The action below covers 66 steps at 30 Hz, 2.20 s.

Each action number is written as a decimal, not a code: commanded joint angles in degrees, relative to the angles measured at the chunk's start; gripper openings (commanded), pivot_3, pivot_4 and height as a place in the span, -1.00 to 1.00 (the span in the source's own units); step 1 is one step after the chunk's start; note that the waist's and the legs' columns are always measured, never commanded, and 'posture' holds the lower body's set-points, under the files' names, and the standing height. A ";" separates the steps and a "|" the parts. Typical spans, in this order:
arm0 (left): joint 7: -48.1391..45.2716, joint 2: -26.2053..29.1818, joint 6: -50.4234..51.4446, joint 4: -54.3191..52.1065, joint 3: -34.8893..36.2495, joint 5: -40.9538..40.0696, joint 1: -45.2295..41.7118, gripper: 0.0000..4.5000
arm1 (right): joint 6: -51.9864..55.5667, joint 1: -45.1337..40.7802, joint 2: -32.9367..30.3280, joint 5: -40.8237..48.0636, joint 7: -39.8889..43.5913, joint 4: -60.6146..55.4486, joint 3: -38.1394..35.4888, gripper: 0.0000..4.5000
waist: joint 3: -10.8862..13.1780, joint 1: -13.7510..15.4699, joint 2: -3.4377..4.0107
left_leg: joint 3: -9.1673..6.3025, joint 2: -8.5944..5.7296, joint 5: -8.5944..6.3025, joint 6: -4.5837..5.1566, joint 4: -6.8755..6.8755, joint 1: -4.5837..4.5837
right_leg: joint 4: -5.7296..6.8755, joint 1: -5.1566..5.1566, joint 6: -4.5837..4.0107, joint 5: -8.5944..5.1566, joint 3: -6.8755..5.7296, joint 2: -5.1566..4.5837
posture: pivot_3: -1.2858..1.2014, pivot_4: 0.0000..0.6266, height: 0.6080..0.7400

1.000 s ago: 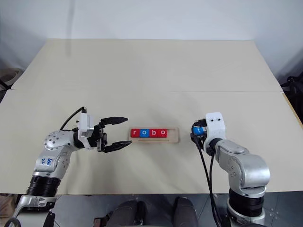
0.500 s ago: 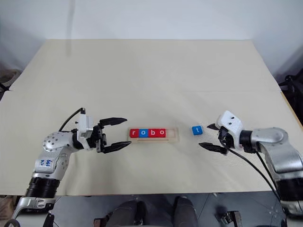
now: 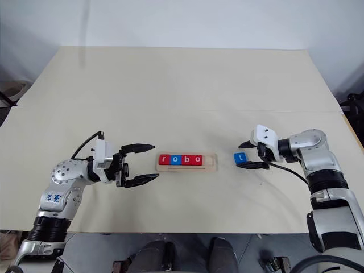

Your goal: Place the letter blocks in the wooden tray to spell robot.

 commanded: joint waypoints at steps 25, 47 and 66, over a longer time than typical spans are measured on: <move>1.34 0.55 -0.26 -1.83 0.91 -0.52 -0.17 1.00 | 22.70 1.16 8.09 2.62 -1.91 -25.78 2.65 -0.35 | 0.02 0.19 0.03 | 0.00 -0.05 0.00 0.00 0.01 -0.02 | 0.06 -0.05 0.00 0.00 0.01 -0.02 | 0.03 -0.52 1.00; 2.43 0.89 -0.76 -2.24 1.36 -0.61 0.43 1.00 | 21.92 1.43 6.14 3.38 -1.24 -26.48 1.89 0.99 | 0.02 0.21 0.03 | 0.01 -0.05 0.00 0.00 0.02 -0.02 | 0.06 -0.06 0.00 0.00 0.02 -0.02 | 0.03 -0.52 1.00; 2.30 0.86 -0.73 -1.91 1.16 -0.49 -0.03 1.00 | 23.91 2.43 10.23 2.62 -6.81 -30.24 3.84 -0.98 | 0.02 0.28 0.03 | 0.01 -0.06 0.00 0.00 0.02 -0.02 | 0.09 -0.07 0.00 0.00 0.02 -0.02 | 0.03 -0.52 1.00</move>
